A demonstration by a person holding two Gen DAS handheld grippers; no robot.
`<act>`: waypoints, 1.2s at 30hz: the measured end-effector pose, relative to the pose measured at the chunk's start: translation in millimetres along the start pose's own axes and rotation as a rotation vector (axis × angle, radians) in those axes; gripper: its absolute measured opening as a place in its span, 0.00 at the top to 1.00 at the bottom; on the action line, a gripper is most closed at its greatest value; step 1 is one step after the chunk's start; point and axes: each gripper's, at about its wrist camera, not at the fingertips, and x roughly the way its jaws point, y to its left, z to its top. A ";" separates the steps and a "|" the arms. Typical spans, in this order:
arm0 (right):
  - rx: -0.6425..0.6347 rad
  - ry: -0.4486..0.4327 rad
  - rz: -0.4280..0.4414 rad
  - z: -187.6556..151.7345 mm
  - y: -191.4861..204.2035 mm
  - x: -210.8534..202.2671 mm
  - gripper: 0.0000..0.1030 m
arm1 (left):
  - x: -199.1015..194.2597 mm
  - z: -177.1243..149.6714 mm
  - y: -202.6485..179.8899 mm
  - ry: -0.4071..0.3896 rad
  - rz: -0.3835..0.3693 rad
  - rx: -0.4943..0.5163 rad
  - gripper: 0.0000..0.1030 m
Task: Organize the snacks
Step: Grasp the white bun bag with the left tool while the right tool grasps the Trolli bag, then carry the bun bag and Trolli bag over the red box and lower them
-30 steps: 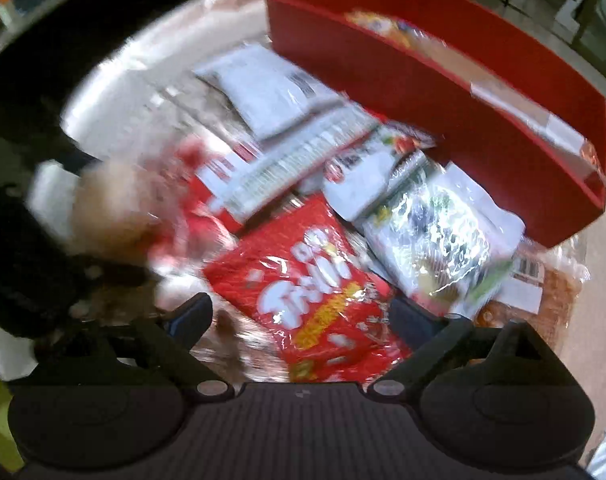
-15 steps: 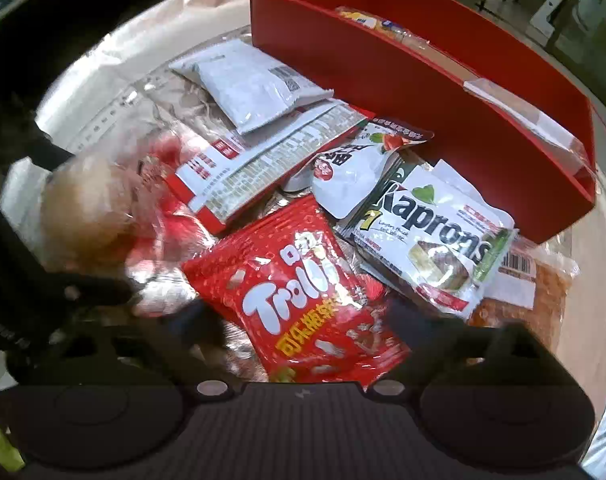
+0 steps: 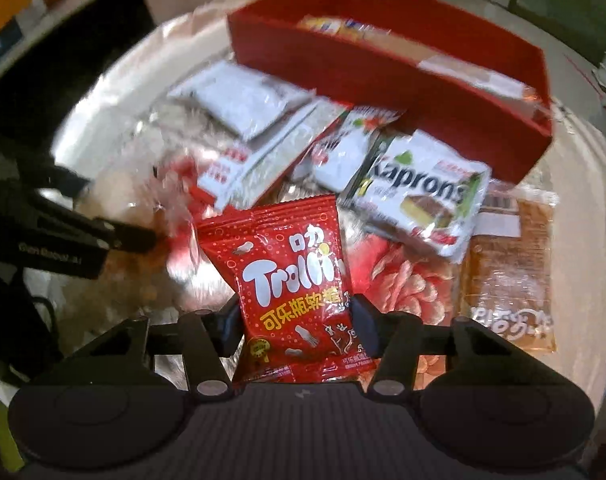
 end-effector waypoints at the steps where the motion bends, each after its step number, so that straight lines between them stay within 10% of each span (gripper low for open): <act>1: 0.017 -0.016 -0.001 1.7 -2.1 -3.7 0.39 | -4.1 2.2 0.7 -0.016 -0.008 -0.009 0.50; 36: 0.226 -0.313 -0.013 89.8 -64.8 -40.3 0.39 | -26.6 121.1 -22.0 -0.290 -0.056 -0.052 0.50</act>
